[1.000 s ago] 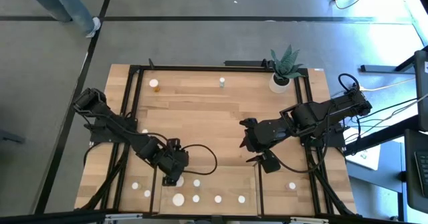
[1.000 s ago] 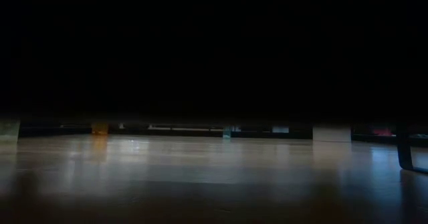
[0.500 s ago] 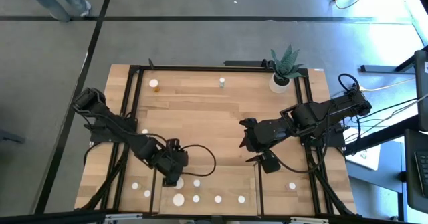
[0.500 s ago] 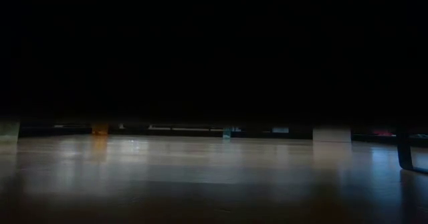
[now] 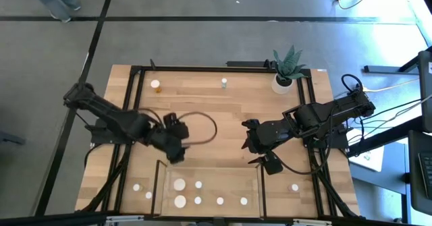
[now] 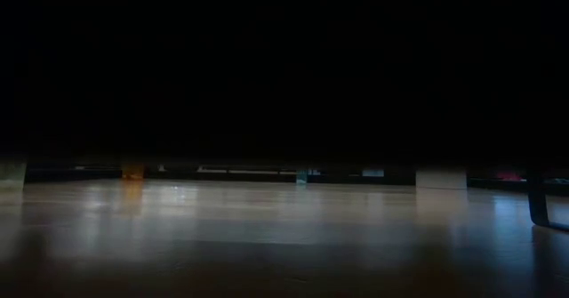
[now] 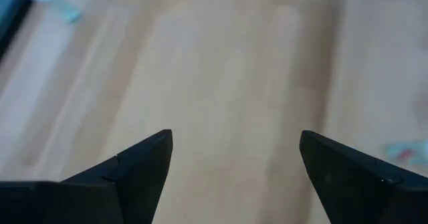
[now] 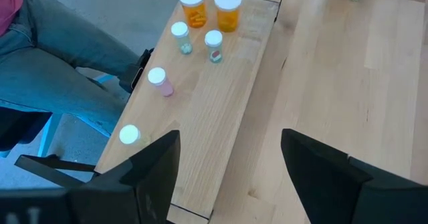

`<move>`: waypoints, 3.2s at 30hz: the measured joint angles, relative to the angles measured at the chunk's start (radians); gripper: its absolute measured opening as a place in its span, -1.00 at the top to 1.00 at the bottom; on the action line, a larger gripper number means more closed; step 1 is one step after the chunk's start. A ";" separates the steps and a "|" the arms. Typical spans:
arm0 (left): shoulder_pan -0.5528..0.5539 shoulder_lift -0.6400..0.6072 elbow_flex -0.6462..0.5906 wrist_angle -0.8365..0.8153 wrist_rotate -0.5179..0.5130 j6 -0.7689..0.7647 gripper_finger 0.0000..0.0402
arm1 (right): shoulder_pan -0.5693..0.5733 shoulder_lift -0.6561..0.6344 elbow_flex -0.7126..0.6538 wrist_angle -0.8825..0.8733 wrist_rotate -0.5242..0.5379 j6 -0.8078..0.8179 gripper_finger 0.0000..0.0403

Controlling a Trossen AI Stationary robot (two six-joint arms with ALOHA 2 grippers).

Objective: Pick and place medicine bottles onto shelf by color
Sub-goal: Put the orange pill bottle on the shelf aligned with the other orange pill bottles

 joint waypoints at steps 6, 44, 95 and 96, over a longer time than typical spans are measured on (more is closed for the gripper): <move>0.160 -0.053 0.000 -0.173 -0.001 -0.097 -0.60 | 0.000 0.000 0.000 0.006 0.000 0.000 -0.30; 1.151 -0.085 -0.261 -0.144 0.232 0.227 -0.60 | -0.269 0.002 0.000 0.044 0.291 -0.183 -0.30; 1.232 -0.310 -0.637 0.336 0.127 0.165 -0.60 | -0.352 0.006 0.000 0.107 0.327 -0.108 -0.30; 1.232 -0.300 -0.637 0.336 0.127 0.166 -0.60 | -0.352 0.006 0.000 0.107 0.333 -0.108 -0.30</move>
